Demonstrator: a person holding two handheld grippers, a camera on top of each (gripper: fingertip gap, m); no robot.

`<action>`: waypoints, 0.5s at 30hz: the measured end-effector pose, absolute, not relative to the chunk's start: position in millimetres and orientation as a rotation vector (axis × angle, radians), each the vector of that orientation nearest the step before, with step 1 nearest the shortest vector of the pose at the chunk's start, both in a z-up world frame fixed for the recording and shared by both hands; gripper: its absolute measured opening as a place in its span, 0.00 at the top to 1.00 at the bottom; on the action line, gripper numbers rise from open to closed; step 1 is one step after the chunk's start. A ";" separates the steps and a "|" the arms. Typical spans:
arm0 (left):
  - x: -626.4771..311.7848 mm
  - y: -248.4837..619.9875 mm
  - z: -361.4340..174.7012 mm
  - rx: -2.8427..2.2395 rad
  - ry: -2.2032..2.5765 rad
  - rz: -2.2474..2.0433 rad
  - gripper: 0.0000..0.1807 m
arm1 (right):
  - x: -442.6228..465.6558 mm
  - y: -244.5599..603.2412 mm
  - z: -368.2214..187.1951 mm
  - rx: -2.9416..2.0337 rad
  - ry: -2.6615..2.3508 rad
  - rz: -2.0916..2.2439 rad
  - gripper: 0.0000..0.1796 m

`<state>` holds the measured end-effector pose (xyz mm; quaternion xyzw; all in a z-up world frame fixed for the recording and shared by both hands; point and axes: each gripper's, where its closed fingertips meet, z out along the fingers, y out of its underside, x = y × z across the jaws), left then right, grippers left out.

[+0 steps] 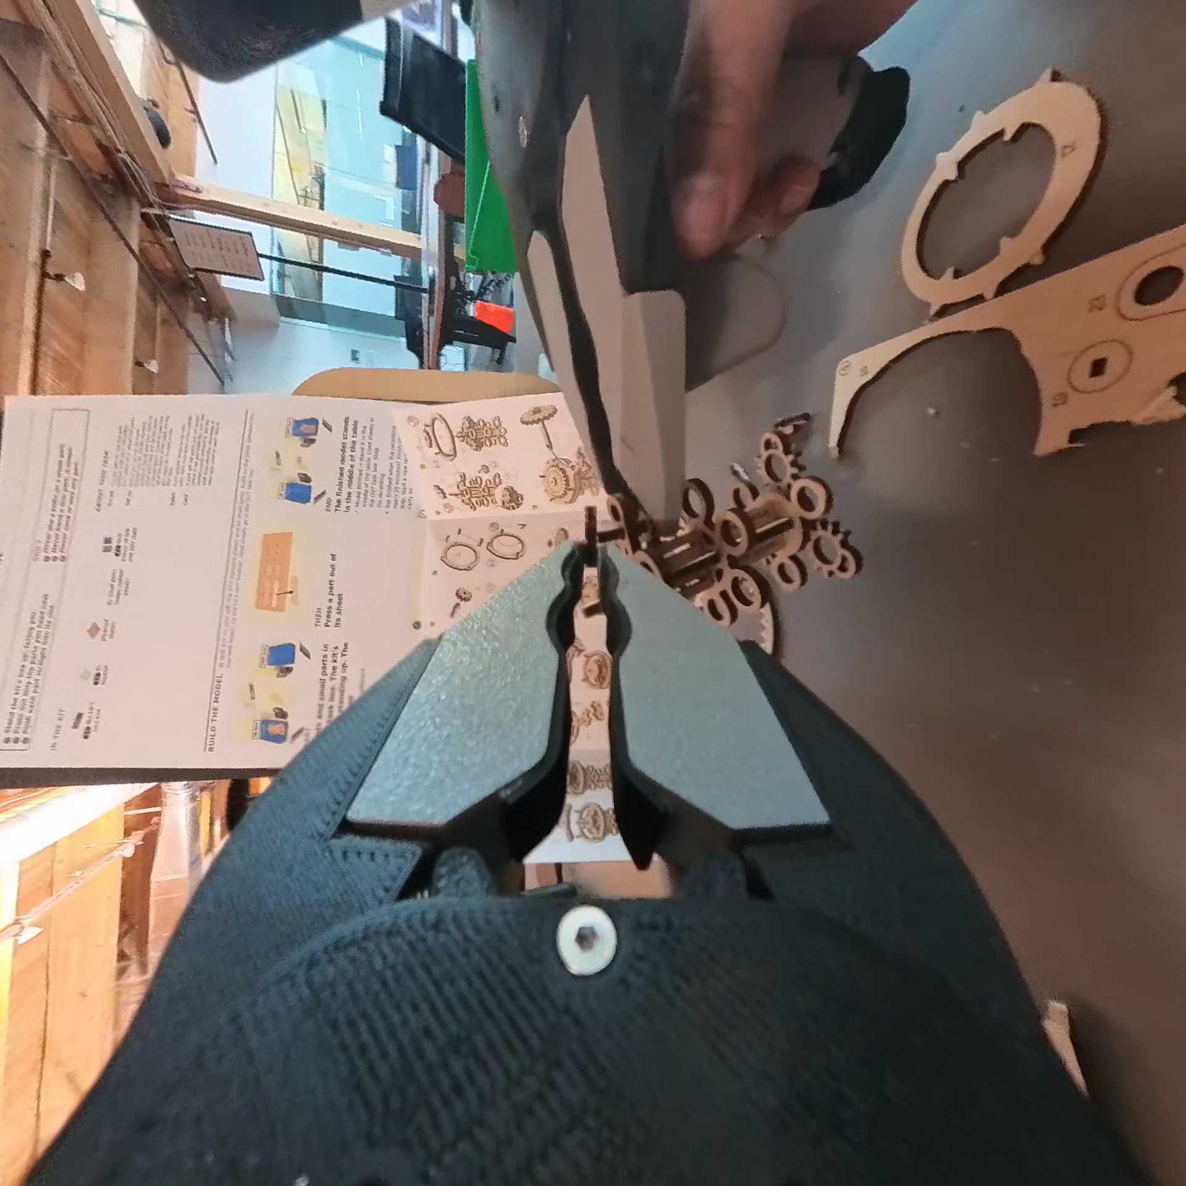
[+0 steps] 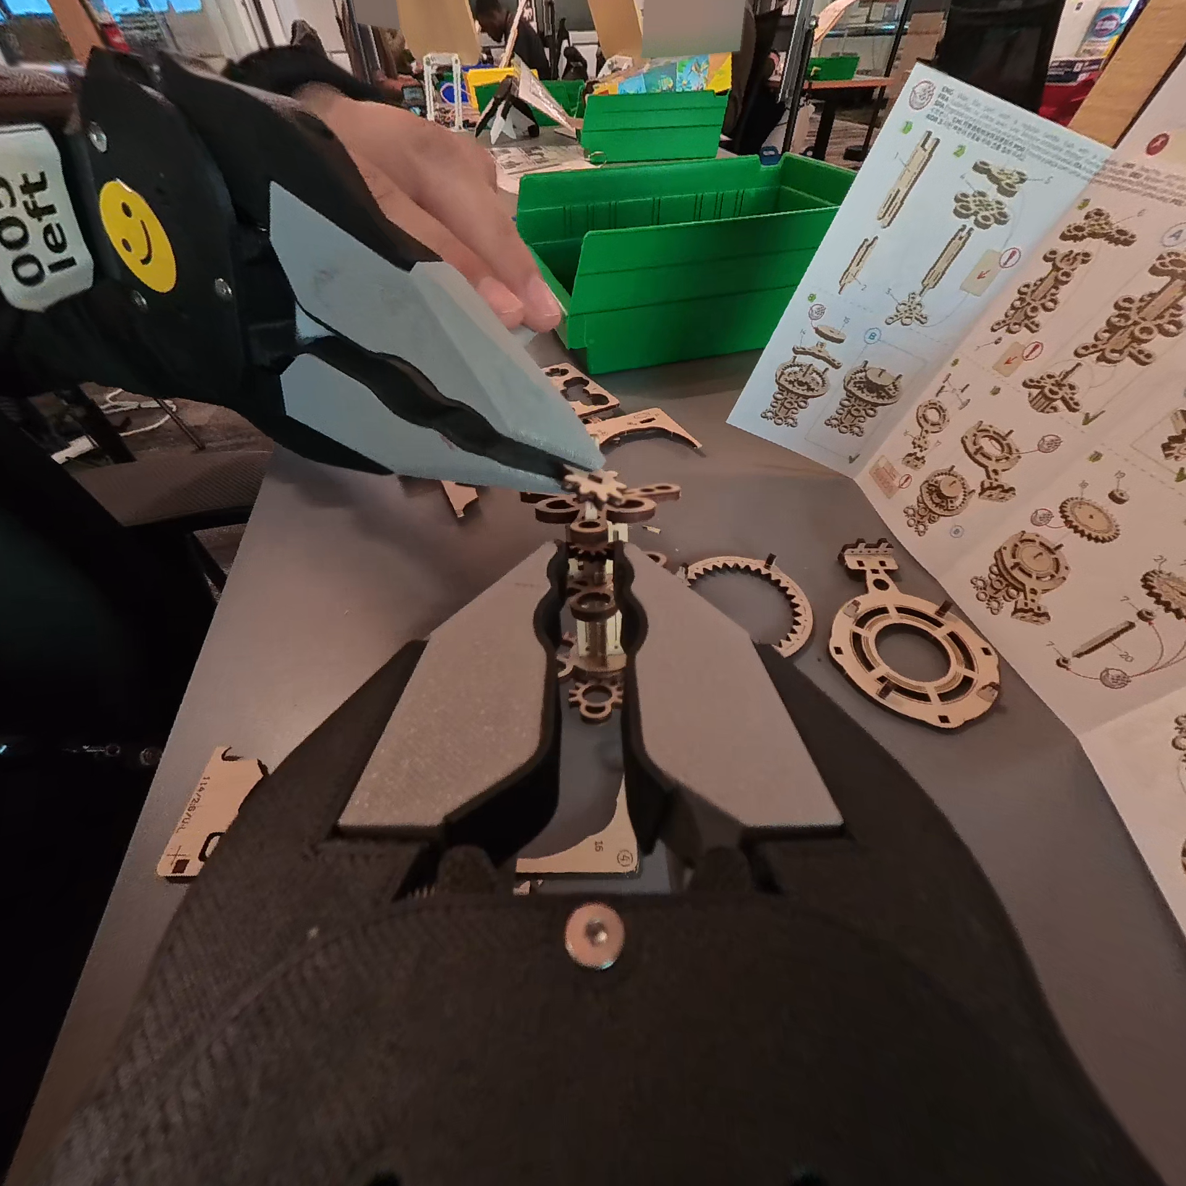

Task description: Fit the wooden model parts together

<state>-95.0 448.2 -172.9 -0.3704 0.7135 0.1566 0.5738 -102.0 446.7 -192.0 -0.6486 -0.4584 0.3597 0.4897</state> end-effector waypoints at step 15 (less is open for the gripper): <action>-93.6 448.4 -168.4 -1.084 1.555 0.034 1.00 | -100.4 444.8 -185.5 -1.589 -1.068 0.968 0.94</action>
